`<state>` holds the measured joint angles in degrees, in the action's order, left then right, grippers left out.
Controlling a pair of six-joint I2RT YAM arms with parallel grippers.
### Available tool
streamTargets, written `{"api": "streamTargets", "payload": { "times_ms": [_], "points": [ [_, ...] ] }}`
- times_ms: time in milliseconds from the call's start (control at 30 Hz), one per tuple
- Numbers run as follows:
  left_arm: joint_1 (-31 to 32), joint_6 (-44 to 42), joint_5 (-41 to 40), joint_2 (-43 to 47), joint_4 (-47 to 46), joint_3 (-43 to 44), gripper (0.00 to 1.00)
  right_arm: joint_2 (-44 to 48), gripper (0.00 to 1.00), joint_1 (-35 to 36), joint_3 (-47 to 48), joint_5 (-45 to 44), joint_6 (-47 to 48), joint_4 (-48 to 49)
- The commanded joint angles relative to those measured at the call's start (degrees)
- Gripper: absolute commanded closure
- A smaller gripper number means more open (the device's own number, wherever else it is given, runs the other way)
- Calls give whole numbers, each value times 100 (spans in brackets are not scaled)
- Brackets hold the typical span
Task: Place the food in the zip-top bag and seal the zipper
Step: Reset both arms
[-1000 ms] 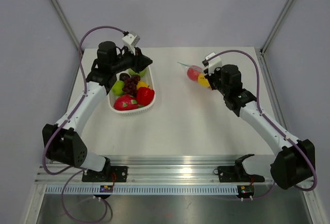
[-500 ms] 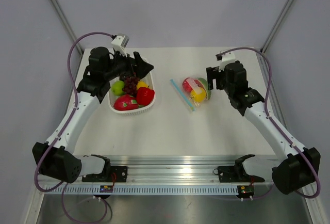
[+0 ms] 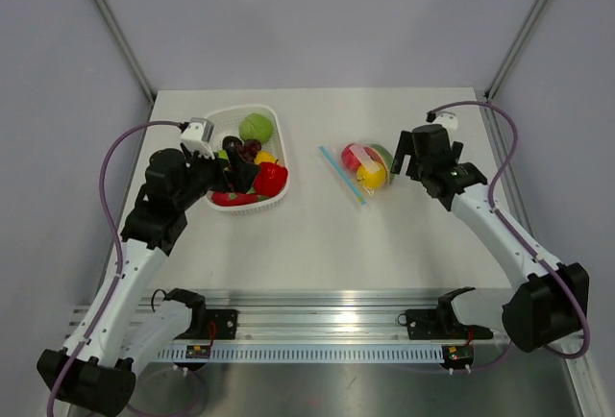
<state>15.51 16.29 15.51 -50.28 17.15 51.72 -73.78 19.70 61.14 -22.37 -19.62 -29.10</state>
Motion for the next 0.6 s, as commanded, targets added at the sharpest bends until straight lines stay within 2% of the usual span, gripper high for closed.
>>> {"api": "streamTargets", "payload": {
  "times_ms": [0, 333, 567],
  "points": [
    [-13, -21, -408, 317, -53, -197, 1, 688, 0, -28, -216, -425, -534, 326],
    [-13, -21, -268, 185, -27, -66, 1, 1445, 1, -19, -902, -1313, -578, 326],
    [-13, -3, -294, 54, -62, 31, 1, 1875, 2, -28, -1254, -1402, -824, 397]
  ]
}}
